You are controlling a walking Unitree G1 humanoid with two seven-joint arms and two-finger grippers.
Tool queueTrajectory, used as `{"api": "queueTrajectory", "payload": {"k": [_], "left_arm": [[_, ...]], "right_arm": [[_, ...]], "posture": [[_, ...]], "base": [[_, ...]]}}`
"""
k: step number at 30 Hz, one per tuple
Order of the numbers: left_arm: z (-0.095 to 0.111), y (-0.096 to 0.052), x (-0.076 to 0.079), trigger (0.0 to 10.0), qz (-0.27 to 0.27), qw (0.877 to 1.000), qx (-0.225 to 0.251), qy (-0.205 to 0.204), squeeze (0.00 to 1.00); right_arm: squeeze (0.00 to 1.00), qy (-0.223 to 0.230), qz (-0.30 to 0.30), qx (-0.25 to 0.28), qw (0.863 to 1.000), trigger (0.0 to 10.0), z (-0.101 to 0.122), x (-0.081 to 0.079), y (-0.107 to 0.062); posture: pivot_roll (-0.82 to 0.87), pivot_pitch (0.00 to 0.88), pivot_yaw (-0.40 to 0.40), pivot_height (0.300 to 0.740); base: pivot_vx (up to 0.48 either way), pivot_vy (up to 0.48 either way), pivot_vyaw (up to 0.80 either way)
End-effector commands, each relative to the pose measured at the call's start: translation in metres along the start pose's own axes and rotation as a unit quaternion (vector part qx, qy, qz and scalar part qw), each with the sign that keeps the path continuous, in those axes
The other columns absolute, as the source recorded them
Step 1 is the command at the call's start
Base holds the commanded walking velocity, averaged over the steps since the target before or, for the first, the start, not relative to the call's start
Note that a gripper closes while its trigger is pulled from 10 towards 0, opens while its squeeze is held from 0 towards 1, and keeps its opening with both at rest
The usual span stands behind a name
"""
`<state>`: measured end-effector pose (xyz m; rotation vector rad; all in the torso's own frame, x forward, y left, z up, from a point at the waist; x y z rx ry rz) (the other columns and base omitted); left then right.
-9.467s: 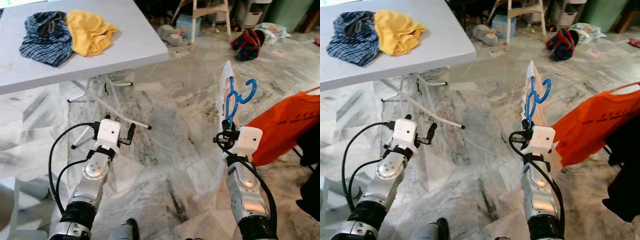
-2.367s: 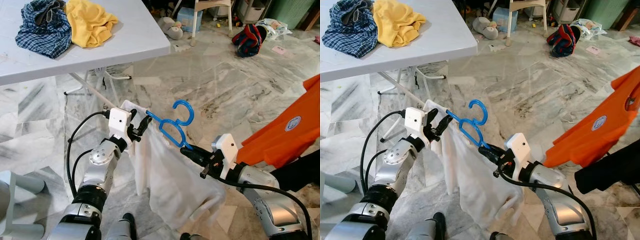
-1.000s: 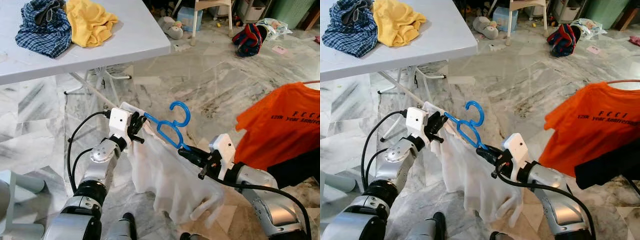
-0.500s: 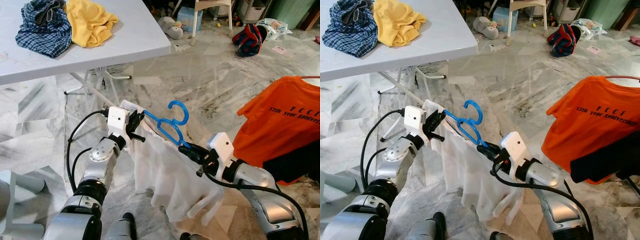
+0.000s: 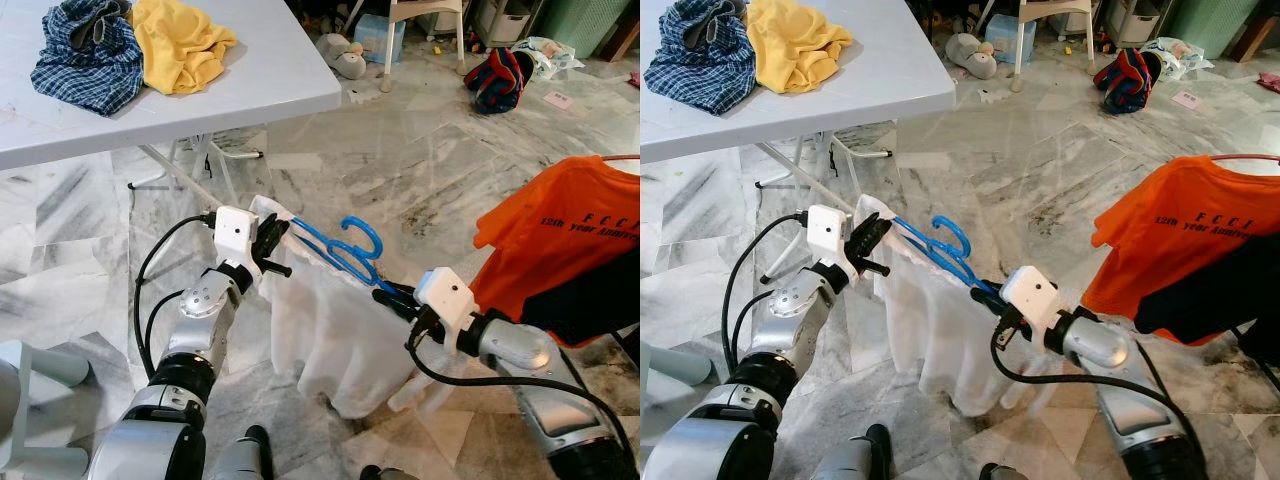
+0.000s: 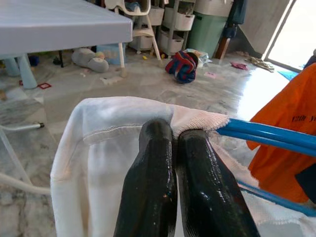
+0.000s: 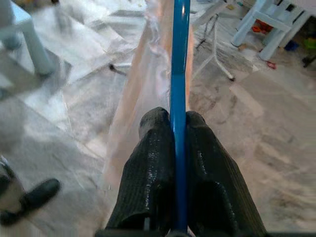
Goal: Hang hanger
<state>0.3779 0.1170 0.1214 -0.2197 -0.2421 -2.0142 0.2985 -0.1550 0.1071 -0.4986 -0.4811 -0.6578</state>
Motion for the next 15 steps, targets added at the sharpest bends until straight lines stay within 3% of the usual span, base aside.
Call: {"api": "queueTrajectory", "payload": {"k": [1, 8, 11, 15], "left_arm": [[0.033, 0.001, -0.017, 0.0, 0.032, 0.998, 0.056, 0.013, 0.00], [0.008, 0.001, 0.000, 0.0, 0.002, 1.000, 0.013, 0.007, 0.00], [-0.019, -0.002, 0.023, 0.0, -0.038, 0.999, -0.027, 0.004, 0.00], [-0.030, -0.004, 0.033, 0.0, -0.060, 0.997, -0.045, 0.009, 0.00]], "right_arm": [[0.00, 0.007, 0.024, -0.093, 0.995, 10.0, -0.038, -0.010, -0.017], [0.00, -0.002, -0.013, -0.109, 0.994, 10.0, -0.040, -0.006, -0.007], [0.00, -0.006, -0.034, -0.121, 0.992, 10.0, -0.040, -0.009, 0.012], [0.00, -0.007, -0.050, -0.114, 0.992, 10.0, -0.034, -0.009, 0.025]], "posture": [[0.05, 0.194, -0.015, 0.740], [0.05, 0.198, -0.017, 0.740], [0.05, 0.200, -0.020, 0.740], [0.06, 0.201, -0.022, 0.740]], "base": [[0.000, 0.000, 0.00], [0.000, 0.000, 0.00], [0.000, 0.000, 0.00], [0.000, 0.000, 0.00]]}}
Point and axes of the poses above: a point about 5 cm out from each wrist's last joint towards the gripper, its own y axis pointing out of the wrist towards the gripper, its own z axis along the axis of the wrist's last joint, x = y × z, the point moved 2 cm from there along y, pointing out of the wrist towards the gripper, and after that the axes turned 13 degrees about -y, right-handed, at the moved point
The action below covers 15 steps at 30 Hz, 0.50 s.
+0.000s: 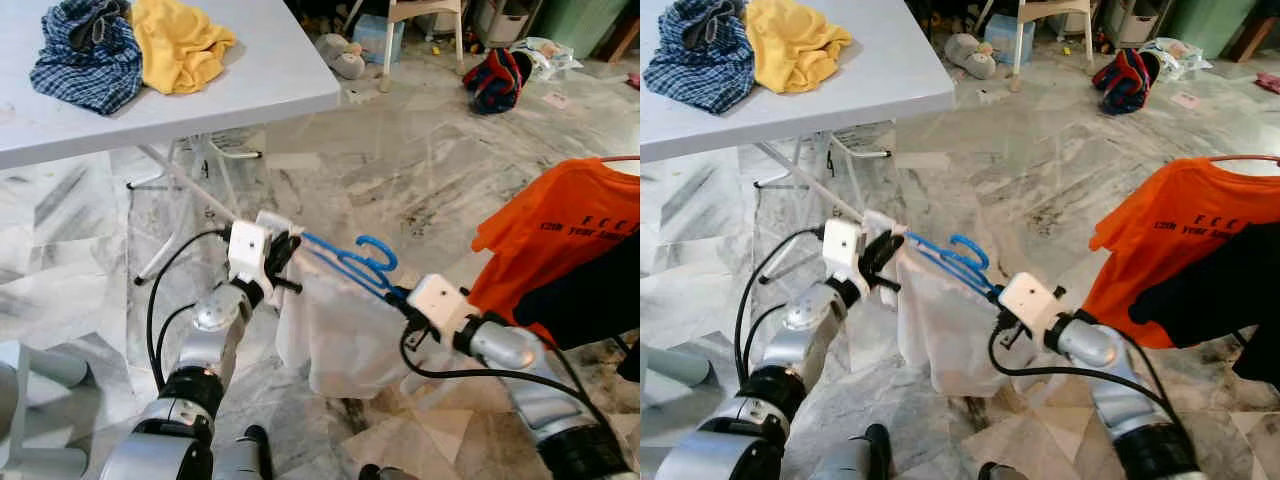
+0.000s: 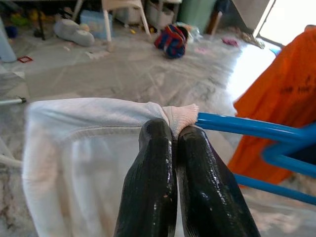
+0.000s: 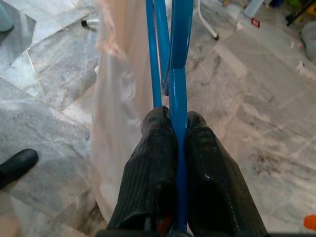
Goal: Hang hanger
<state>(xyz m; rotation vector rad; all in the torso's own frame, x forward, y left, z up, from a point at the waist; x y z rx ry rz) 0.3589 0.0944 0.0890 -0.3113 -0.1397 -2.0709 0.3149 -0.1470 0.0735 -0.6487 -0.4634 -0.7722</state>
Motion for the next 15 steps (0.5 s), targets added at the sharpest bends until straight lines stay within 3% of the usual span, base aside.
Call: {"api": "queueTrajectory", "payload": {"k": [1, 6, 11, 12, 13, 14, 15], "left_arm": [[0.007, 0.005, 0.015, 0.0, -0.040, 0.999, 0.010, 0.021, 0.00], [0.004, 0.004, 0.016, 0.0, -0.033, 0.999, 0.008, 0.021, 0.00], [0.010, 0.003, 0.011, 0.0, -0.017, 0.999, 0.024, 0.023, 0.00], [0.012, 0.003, 0.010, 4.2, -0.014, 0.999, 0.026, 0.025, 0.00], [0.012, 0.003, 0.009, 4.2, -0.013, 0.999, 0.027, 0.026, 0.00], [0.014, 0.003, 0.008, 10.0, -0.009, 0.999, 0.029, 0.028, 0.00], [0.016, 0.004, 0.007, 10.0, -0.004, 0.999, 0.032, 0.024, 0.56]], "right_arm": [[0.00, 0.002, -0.016, -0.024, 1.000, 10.0, -0.005, 0.003, 0.003], [0.00, 0.014, -0.048, 0.005, 0.999, 10.0, 0.008, 0.010, 0.010], [0.00, 0.037, -0.126, 0.023, 0.991, 10.0, 0.017, 0.034, 0.009], [0.00, 0.043, -0.140, 0.028, 0.989, 10.0, 0.019, 0.040, 0.008], [0.00, 0.047, -0.150, 0.030, 0.987, 10.0, 0.020, 0.044, 0.007], [0.00, 0.050, -0.152, 0.033, 0.987, 10.0, 0.021, 0.046, 0.007], [0.00, 0.055, -0.154, 0.037, 0.986, 10.0, 0.022, 0.048, 0.006]], "posture": [[0.06, 0.201, -0.023, 0.740], [0.07, 0.202, -0.025, 0.740], [0.07, 0.206, -0.025, 0.740], [0.07, 0.207, -0.026, 0.740], [0.07, 0.207, -0.026, 0.740], [0.06, 0.208, -0.026, 0.740], [0.06, 0.208, -0.026, 0.740]], "base": [[0.000, 0.000, 0.00], [0.000, 0.000, 0.00], [0.000, 0.000, 0.00], [0.000, 0.000, 0.00], [0.000, 0.000, 0.00], [0.000, 0.000, 0.00], [0.000, 0.000, 0.00]]}}
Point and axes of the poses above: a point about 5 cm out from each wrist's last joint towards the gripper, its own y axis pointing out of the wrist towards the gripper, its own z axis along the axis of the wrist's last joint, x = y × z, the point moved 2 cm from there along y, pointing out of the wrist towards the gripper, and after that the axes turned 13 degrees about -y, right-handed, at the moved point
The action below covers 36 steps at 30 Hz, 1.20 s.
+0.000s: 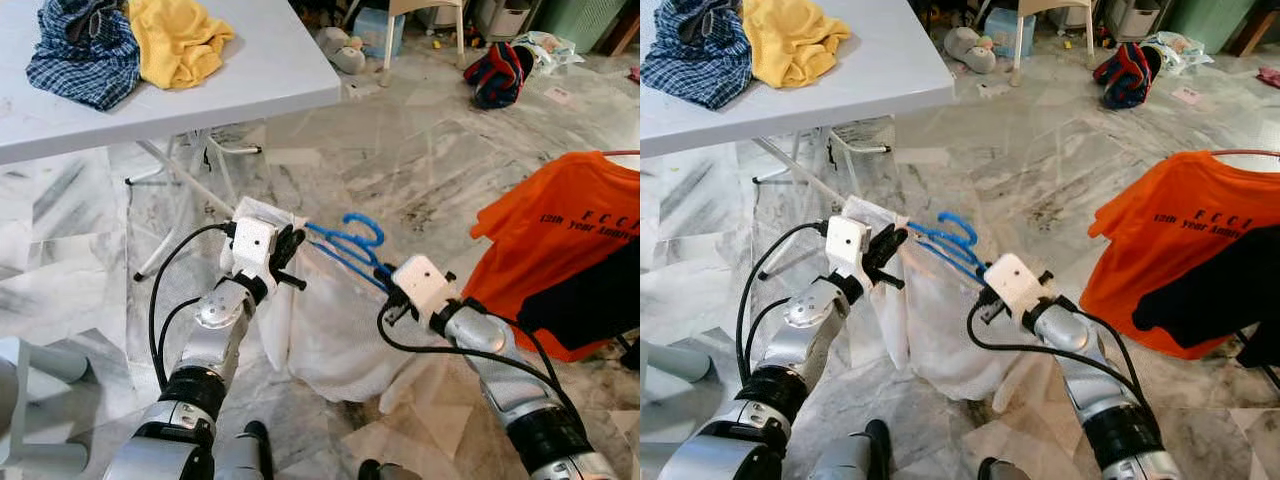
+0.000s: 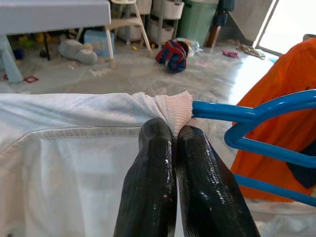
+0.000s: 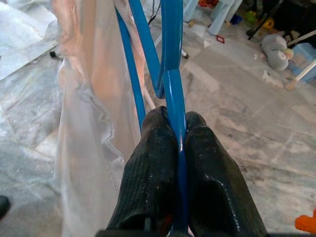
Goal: Hang hanger
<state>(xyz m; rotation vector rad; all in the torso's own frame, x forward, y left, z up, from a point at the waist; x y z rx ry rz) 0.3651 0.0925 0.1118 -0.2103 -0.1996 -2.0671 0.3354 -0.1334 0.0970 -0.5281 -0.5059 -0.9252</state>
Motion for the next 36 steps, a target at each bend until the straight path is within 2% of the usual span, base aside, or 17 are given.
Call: {"api": "queueTrajectory", "payload": {"k": [1, 2, 5, 9, 10, 11, 17, 18, 24, 31, 32, 33, 36], "left_arm": [[-0.006, -0.002, 0.002, 10.0, -0.002, 1.000, -0.011, -0.001, 0.56], [-0.006, -0.001, 0.002, 10.0, -0.002, 1.000, -0.010, -0.005, 1.00], [-0.005, -0.001, 0.003, 10.0, -0.002, 1.000, -0.009, -0.001, 1.00], [-0.008, -0.002, 0.002, 10.0, 0.004, 1.000, -0.017, 0.012, 1.00], [-0.009, -0.002, 0.001, 10.0, 0.005, 1.000, -0.018, 0.013, 0.53], [-0.011, -0.002, 0.001, 10.0, 0.007, 1.000, -0.020, 0.014, 0.00], [-0.007, 0.002, 0.004, 10.0, 0.015, 1.000, -0.005, 0.004, 0.00], [0.000, 0.008, 0.009, 10.0, 0.014, 1.000, 0.009, -0.008, 1.00], [0.013, 0.016, 0.018, 10.0, 0.005, 0.998, 0.044, -0.042, 1.00], [0.021, 0.018, 0.018, 10.0, 0.010, 0.997, 0.060, -0.045, 1.00], [0.020, 0.018, 0.017, 10.0, 0.011, 0.997, 0.058, -0.046, 0.95], [0.017, 0.018, 0.016, 10.0, 0.012, 0.998, 0.053, -0.045, 0.03], [0.014, 0.017, 0.015, 10.0, 0.012, 0.998, 0.046, -0.042, 0.00]], "right_arm": [[0.00, 0.031, -0.072, 0.001, 0.997, 10.0, 0.001, 0.029, -0.004], [0.00, 0.029, -0.072, 0.002, 0.997, 10.0, 0.001, 0.029, -0.005], [0.00, 0.029, -0.079, 0.006, 0.996, 10.0, 0.001, 0.029, -0.006], [0.00, 0.052, -0.091, 0.027, 0.994, 10.0, 0.010, 0.034, -0.007], [0.00, 0.059, -0.091, 0.030, 0.994, 10.0, 0.012, 0.035, -0.007], [0.00, 0.066, -0.091, 0.035, 0.993, 10.0, 0.015, 0.035, -0.007], [0.00, 0.091, -0.065, 0.063, 0.992, 10.0, 0.031, 0.032, -0.007], [0.00, 0.097, -0.037, 0.076, 0.992, 10.0, 0.039, 0.026, -0.009], [0.00, 0.095, 0.009, 0.086, 0.992, 10.0, 0.046, 0.014, -0.014], [0.00, 0.101, 0.021, 0.083, 0.991, 10.0, 0.046, 0.010, -0.016], [0.00, 0.102, 0.023, 0.082, 0.991, 10.0, 0.047, 0.009, -0.017], [0.00, 0.103, 0.026, 0.084, 0.991, 10.0, 0.049, 0.009, -0.017], [0.00, 0.105, 0.032, 0.092, 0.990, 10.0, 0.054, 0.009, -0.018]], "posture": [[0.06, 0.208, -0.026, 0.740], [0.06, 0.209, -0.026, 0.740], [0.05, 0.211, -0.026, 0.740], [0.05, 0.212, -0.024, 0.740], [0.05, 0.212, -0.024, 0.740], [0.05, 0.212, -0.025, 0.740], [0.04, 0.212, -0.028, 0.740], [0.04, 0.211, -0.028, 0.740], [0.03, 0.210, -0.027, 0.740], [0.03, 0.211, -0.026, 0.740], [0.03, 0.211, -0.025, 0.740], [0.03, 0.210, -0.025, 0.740], [0.03, 0.210, -0.025, 0.740]], "base": [[0.000, 0.000, 0.00], [0.000, 0.000, 0.00], [0.000, 0.000, 0.00], [0.000, 0.000, 0.00], [0.000, 0.000, 0.00], [0.000, 0.000, 0.00], [0.000, 0.000, 0.00], [0.000, 0.000, 0.00], [0.000, 0.000, 0.00], [0.000, 0.000, 0.00], [0.000, 0.000, 0.00], [0.000, 0.000, 0.00], [0.000, 0.000, 0.00]]}}
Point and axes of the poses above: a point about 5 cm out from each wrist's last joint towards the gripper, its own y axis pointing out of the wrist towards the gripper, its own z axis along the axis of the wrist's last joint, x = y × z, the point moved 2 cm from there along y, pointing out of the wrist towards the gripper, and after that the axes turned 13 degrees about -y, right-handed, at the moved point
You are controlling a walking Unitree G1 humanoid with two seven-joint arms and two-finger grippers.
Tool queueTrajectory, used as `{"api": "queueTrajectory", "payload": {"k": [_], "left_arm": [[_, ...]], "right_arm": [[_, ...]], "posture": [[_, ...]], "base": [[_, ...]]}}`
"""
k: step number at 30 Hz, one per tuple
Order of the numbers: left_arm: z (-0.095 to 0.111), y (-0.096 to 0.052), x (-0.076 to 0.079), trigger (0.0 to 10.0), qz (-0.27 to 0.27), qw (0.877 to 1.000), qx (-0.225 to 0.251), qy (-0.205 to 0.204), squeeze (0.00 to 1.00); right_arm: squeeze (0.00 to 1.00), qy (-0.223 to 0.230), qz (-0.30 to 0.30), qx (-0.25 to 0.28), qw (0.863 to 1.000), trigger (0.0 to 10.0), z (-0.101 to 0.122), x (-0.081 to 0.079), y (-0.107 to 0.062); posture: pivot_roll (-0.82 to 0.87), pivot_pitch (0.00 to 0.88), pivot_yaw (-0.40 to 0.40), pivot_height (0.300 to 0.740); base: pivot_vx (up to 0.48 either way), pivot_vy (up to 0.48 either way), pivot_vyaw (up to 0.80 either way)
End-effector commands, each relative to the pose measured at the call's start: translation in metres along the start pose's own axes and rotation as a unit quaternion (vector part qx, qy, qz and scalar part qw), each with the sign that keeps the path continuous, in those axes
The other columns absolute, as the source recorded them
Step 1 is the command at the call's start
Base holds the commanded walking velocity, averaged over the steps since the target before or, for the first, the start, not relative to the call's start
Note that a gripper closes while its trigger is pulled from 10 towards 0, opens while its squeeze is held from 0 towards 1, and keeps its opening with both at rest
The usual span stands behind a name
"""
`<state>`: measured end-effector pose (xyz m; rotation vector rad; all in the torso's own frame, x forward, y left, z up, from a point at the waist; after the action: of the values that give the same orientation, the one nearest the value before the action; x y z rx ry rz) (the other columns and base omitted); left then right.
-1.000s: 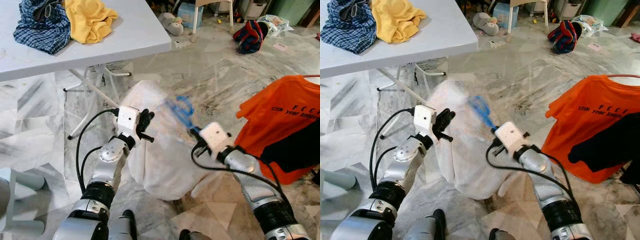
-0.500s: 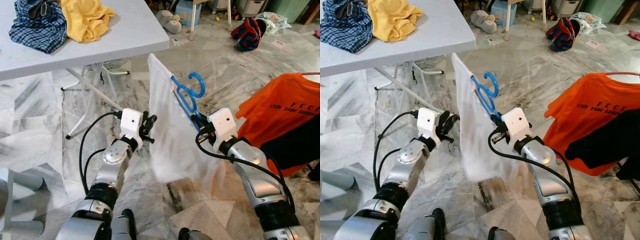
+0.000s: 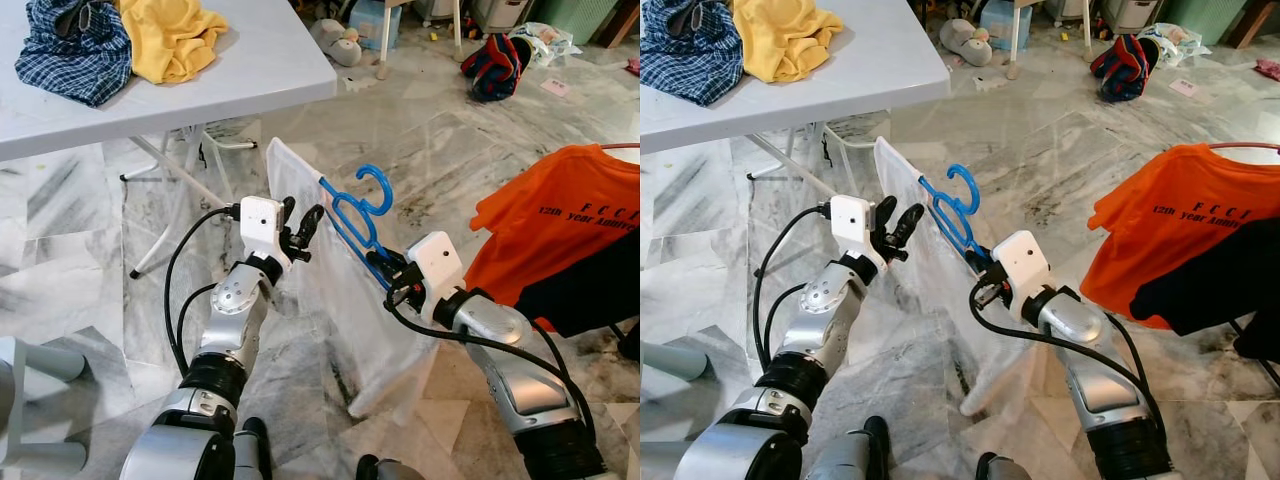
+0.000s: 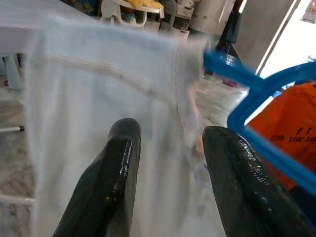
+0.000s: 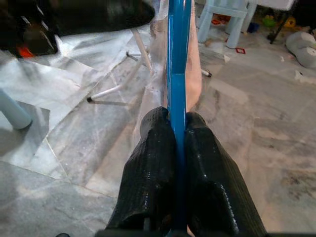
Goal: Hang hanger
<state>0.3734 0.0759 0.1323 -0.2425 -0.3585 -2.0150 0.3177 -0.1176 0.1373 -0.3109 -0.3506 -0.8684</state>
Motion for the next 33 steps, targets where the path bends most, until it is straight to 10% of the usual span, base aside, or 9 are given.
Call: {"api": "queueTrajectory", "payload": {"k": [1, 9, 10, 11, 13, 33], "left_arm": [[-0.003, 0.000, 0.000, 10.0, -0.002, 1.000, -0.008, 0.005, 0.00], [-0.006, 0.001, -0.002, 10.0, 0.003, 1.000, -0.017, 0.008, 0.00], [-0.006, 0.001, -0.002, 4.5, 0.004, 1.000, -0.018, 0.009, 0.00], [-0.006, 0.001, -0.003, 4.5, 0.004, 1.000, -0.018, 0.009, 0.00], [-0.006, 0.001, -0.003, 0.0, 0.005, 1.000, -0.018, 0.009, 0.00], [-0.003, -0.002, -0.017, 0.0, 0.020, 1.000, -0.016, 0.016, 0.00]], "right_arm": [[0.00, -0.004, 0.007, 0.025, 1.000, 10.0, 0.013, 0.000, -0.001], [0.00, -0.002, 0.032, 0.029, 0.999, 10.0, 0.018, -0.007, -0.004], [0.00, -0.004, 0.037, 0.027, 0.999, 10.0, 0.018, -0.009, -0.006], [0.00, -0.004, 0.038, 0.027, 0.999, 10.0, 0.018, -0.009, -0.006], [0.00, -0.002, 0.039, 0.029, 0.999, 10.0, 0.019, -0.009, -0.008], [0.00, 0.000, 0.035, 0.015, 0.999, 10.0, 0.014, -0.005, -0.012]], "posture": [[0.03, 0.210, -0.025, 0.740], [0.01, 0.207, -0.024, 0.740], [0.01, 0.207, -0.023, 0.740], [0.01, 0.207, -0.023, 0.740], [0.01, 0.206, -0.022, 0.740], [0.02, 0.201, -0.025, 0.740]], "base": [[0.000, 0.000, 0.00], [0.000, 0.000, 0.00], [0.000, 0.000, 0.00], [0.000, 0.000, 0.00], [0.000, 0.000, 0.00], [0.000, 0.000, 0.00]]}}
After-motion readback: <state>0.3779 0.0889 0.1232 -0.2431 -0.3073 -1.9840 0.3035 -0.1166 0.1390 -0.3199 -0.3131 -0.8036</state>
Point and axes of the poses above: a point about 5 cm out from each wrist's last joint towards the gripper, its own y axis pointing out of the wrist towards the gripper, its own z axis along the axis of the wrist's last joint, x = y × z, the point moved 2 cm from there along y, pointing out of the wrist towards the gripper, and after that the axes turned 13 degrees about -y, right-handed, at the moved point
